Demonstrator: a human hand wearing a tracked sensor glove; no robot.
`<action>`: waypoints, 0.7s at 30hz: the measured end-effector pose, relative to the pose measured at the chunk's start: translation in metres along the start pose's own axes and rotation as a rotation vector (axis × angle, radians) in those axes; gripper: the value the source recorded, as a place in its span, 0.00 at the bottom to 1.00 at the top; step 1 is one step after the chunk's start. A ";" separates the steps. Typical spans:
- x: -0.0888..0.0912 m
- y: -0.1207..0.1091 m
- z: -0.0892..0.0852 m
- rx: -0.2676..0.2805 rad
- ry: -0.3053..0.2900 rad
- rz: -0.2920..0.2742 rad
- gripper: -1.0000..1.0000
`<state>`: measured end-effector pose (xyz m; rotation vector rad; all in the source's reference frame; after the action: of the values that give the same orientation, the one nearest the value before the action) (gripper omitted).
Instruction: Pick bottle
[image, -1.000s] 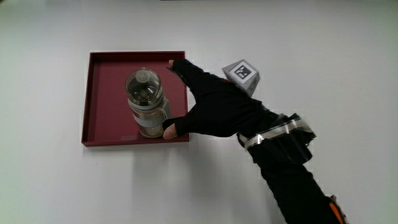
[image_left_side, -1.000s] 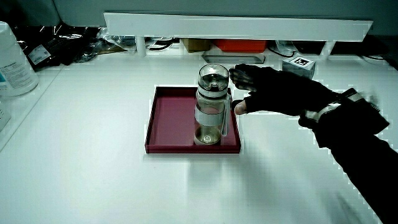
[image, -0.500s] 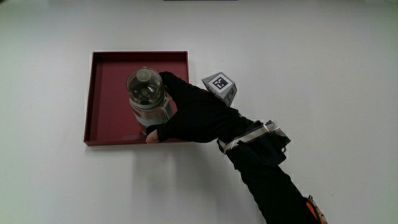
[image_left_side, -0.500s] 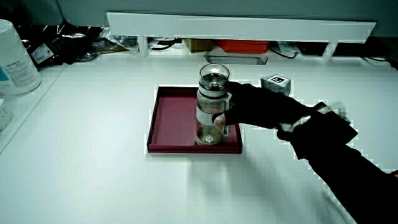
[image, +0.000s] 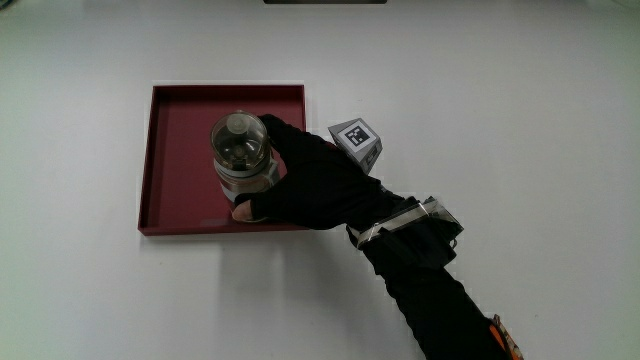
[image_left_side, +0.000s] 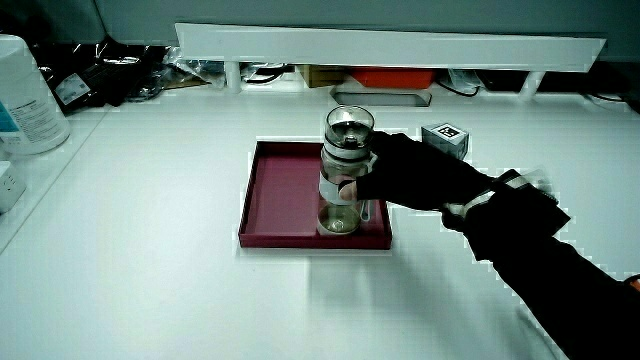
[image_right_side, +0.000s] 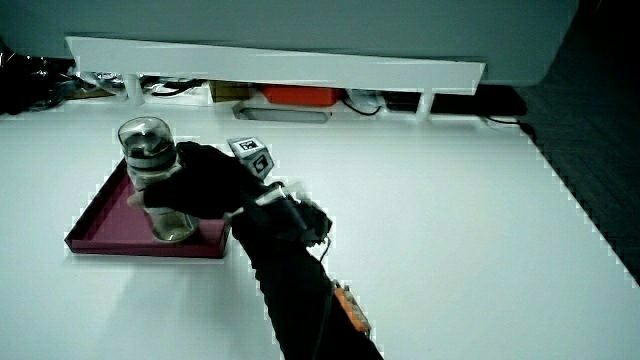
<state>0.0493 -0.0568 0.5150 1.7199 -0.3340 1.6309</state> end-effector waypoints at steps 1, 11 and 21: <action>0.001 0.000 0.000 0.009 0.005 0.009 0.76; 0.000 -0.004 -0.001 0.067 -0.001 0.034 1.00; -0.012 -0.011 0.006 0.075 0.023 0.100 1.00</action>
<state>0.0593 -0.0568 0.5010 1.7637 -0.3567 1.7535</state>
